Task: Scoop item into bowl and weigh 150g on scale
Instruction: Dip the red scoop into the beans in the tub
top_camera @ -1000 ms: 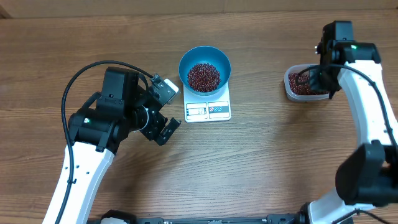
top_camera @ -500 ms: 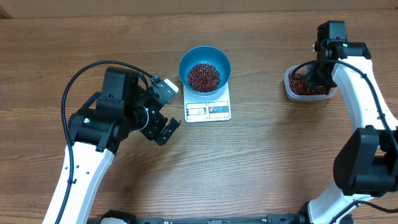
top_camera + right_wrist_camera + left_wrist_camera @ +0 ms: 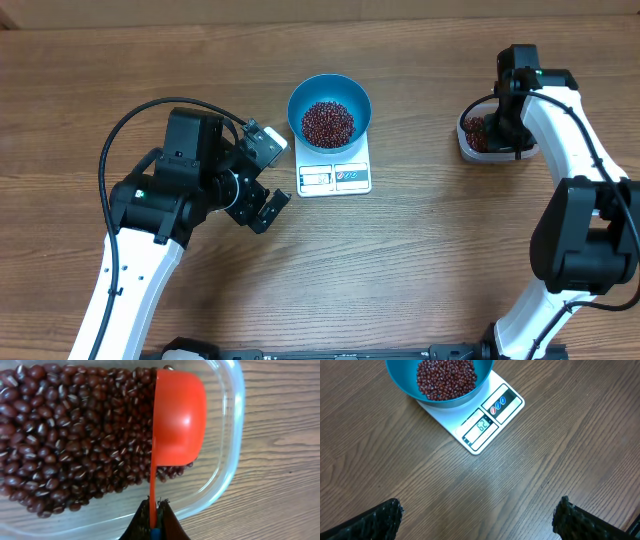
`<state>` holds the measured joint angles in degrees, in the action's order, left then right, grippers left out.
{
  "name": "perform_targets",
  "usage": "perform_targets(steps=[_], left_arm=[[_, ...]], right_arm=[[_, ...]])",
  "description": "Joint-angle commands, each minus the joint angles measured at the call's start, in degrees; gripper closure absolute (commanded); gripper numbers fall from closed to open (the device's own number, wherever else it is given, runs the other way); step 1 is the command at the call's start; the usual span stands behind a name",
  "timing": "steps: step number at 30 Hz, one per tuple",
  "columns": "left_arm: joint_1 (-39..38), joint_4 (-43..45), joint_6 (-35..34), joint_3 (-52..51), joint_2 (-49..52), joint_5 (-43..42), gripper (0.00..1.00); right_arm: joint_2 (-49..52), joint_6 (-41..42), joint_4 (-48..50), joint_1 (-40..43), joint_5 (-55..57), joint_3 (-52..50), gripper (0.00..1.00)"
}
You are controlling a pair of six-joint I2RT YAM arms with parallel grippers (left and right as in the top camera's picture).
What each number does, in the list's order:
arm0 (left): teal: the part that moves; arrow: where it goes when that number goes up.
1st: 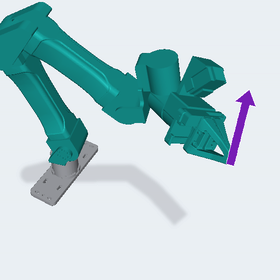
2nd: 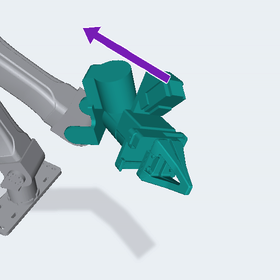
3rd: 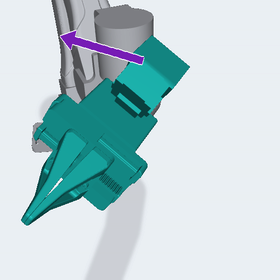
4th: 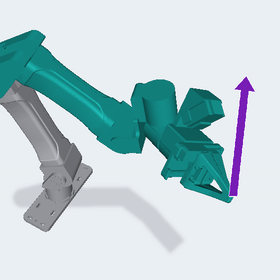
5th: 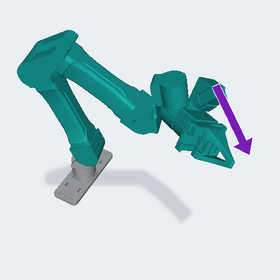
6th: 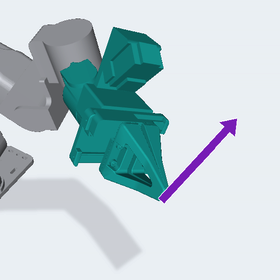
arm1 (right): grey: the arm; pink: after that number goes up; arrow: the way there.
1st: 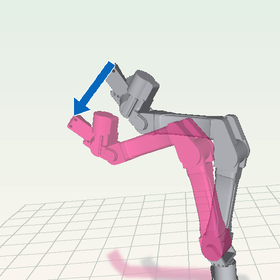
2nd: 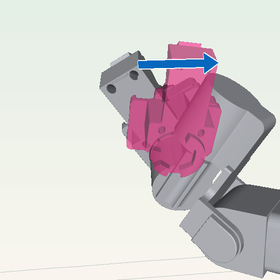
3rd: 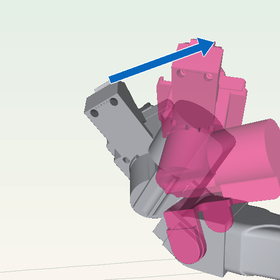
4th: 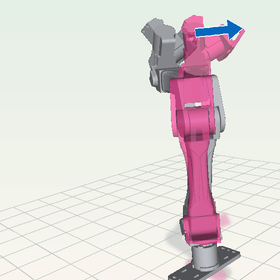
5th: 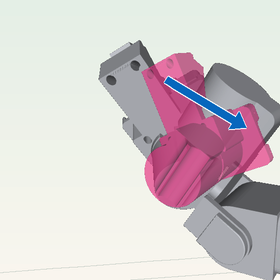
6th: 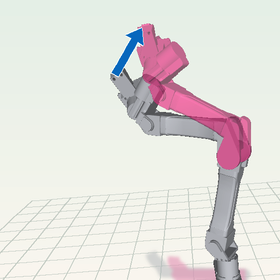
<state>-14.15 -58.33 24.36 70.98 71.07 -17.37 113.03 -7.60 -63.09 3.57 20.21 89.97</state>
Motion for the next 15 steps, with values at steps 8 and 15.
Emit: perform_targets(steps=[8, 15], left_arm=[[0.3, 0.0, 0.0, 1.5, 0.2, 0.0, 0.00], [0.3, 0.0, 0.0, 1.5, 0.2, 0.0, 0.00]], right_arm=[[0.5, -1.1, -4.1, 0.0, -14.1, 0.0, 0.96], [0.5, 0.1, -6.0, 0.4, -22.8, 1.7, 0.97]])
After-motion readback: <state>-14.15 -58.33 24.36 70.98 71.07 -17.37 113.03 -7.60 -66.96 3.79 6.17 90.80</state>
